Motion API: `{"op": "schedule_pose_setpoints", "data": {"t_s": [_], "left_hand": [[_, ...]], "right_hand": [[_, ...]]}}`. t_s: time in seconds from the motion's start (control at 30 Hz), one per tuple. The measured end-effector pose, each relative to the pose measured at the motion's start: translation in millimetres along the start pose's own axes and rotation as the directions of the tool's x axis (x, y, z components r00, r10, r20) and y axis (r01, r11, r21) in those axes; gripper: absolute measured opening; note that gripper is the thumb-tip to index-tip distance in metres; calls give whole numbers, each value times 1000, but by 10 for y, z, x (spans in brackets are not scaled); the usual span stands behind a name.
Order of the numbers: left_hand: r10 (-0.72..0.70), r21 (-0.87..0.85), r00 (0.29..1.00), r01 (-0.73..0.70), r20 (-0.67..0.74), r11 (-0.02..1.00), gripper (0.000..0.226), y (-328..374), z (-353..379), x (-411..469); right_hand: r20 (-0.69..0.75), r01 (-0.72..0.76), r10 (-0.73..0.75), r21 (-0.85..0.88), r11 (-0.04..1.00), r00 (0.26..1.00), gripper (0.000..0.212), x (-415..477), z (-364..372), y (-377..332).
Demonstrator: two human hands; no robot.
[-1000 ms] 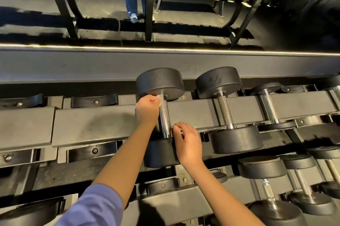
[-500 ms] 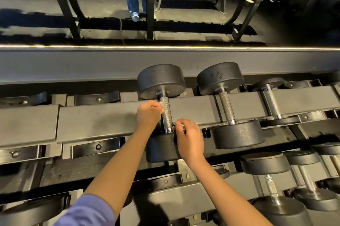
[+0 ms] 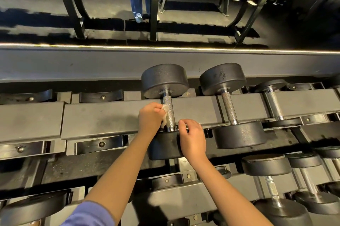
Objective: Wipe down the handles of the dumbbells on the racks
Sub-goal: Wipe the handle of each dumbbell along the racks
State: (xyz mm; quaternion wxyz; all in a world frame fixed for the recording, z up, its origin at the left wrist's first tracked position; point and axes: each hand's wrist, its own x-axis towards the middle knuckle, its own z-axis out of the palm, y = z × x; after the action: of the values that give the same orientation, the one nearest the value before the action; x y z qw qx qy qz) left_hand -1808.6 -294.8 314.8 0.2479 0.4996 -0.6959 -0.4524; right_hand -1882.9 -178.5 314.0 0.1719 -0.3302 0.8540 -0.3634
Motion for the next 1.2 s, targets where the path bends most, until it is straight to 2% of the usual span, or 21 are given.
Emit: {"op": "schedule_pose_setpoints", "data": {"t_s": [0.07,0.23,0.37,0.5,0.7,0.87,1.07,1.2], "left_hand": [[2,34,1000,-3,15,999,16,-13,21,15],[13,87,987,-27,161,996,30,-43,2,-76],[52,121,983,-75,179,990,41,-22,26,-71],[29,159,990,-52,138,986,25,-35,35,-34],[-77,272,938,-20,339,962,18,-82,-17,-13],[-106,151,982,82,158,985,13,-62,46,-49],[-212,242,921,134,329,961,13,-129,-22,14],[-155,182,961,114,229,977,16,-184,-39,-59]], "right_hand": [[2,-2,2,-2,1000,1000,29,2,-2,-1],[-6,-2,2,2,1000,1000,27,10,9,13],[-13,-8,8,7,1000,1000,26,18,27,26],[-17,6,-6,9,1000,1000,26,18,34,40],[-20,25,-25,10,1000,999,26,25,43,71],[-30,9,-9,5,1000,1000,28,28,42,70],[-32,25,-26,-38,999,999,29,33,50,75],[-32,56,-58,-64,996,998,31,2,58,100]]}}
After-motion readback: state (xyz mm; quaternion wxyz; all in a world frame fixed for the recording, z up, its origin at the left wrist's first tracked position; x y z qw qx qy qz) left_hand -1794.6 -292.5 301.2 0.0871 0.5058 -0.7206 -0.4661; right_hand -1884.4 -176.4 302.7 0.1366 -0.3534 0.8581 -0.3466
